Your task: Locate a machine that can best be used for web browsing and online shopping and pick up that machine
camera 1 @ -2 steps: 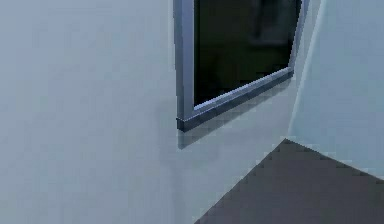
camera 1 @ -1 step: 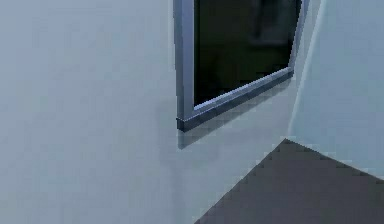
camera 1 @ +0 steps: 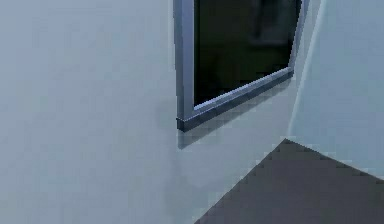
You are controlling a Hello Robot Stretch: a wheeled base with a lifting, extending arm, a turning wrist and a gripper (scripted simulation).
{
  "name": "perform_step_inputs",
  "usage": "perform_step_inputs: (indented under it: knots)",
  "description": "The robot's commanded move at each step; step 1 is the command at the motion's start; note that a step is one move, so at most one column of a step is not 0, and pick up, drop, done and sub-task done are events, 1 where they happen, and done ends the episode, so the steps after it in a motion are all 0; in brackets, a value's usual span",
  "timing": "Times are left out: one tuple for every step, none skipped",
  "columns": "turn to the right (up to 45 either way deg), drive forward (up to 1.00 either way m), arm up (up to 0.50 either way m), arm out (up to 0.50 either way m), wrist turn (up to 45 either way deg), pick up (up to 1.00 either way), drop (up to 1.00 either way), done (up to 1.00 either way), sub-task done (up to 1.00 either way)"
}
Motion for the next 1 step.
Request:
perform_step_inputs:
  knots:
    - [0.0,0.00,-0.32,0.00,0.0,0.00,0.00,0.00,0.00]
